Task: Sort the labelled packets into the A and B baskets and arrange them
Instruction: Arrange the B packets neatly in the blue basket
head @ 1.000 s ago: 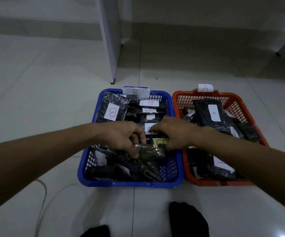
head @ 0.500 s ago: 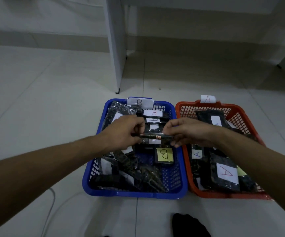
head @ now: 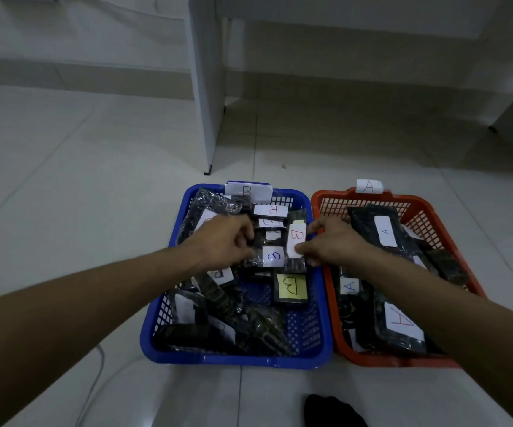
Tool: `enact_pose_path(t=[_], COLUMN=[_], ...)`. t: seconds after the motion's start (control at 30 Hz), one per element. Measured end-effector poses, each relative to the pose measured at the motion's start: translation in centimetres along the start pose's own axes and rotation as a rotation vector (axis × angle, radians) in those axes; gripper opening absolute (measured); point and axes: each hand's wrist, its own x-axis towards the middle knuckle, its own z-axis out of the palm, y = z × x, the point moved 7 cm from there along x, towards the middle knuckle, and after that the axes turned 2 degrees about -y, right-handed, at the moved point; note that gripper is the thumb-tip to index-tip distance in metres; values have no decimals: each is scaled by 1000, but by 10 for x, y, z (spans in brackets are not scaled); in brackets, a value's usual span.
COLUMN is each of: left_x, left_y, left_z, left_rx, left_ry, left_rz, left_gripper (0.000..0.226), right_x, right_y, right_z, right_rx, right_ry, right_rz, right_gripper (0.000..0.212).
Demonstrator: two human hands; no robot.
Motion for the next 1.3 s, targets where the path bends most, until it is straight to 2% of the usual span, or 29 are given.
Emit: enact_pose_path(t=[0.07, 0.2, 0.3, 0.43, 0.53, 0.63, 0.7, 0.77, 0.83, 1.07, 1.23, 1.3], left_x=[-6, -19, -20, -25, -30, -33, -32, -32, -32, -37, -37, -35], left_y=[-5, 7, 18, 18, 22, 16, 8, 4, 2, 19, 22, 25], left_z=[19, 48, 57, 75, 79, 80, 84, 88, 93, 81, 80, 76], left_rx=[95, 180, 360, 557, 561, 576, 600, 623, 650, 601, 613, 617], left_ry=[-206, -452, -564, -726, -754, -770, -774, -780, -786, -779, -783, -745], left_rz=[-30, -11, -27, -118, -166, -200, -209, -194, -171, -185, -161, -91], left_gripper=[17, 26, 41, 50, 54, 57, 58, 56, 53, 45, 53, 52], right_x=[6, 17, 24, 20, 6, -9, -20, -27, -30, -29, -28, -24], right_y=[-3, -20, -28, -34, -41, -32, -20, -9, -1, -3, 0, 1], right_z=[-5, 4, 16, 22, 32, 51, 57, 57, 62, 59, 57, 54], right_rx=[-188, -339, -574, -823, -922, -966, -1074, -1213, -1301, -1225, -1188, -1154], right_ry=[144, 240, 237, 216, 189, -42, -158, -146, -101, -55, -70, -82], right_rz=[-67, -213, -264, -255, -333, -417, -440, -489, -550, -603, -588, -574], right_gripper=[30, 39, 43, 37, 44, 52, 68, 84, 91, 70, 69, 70])
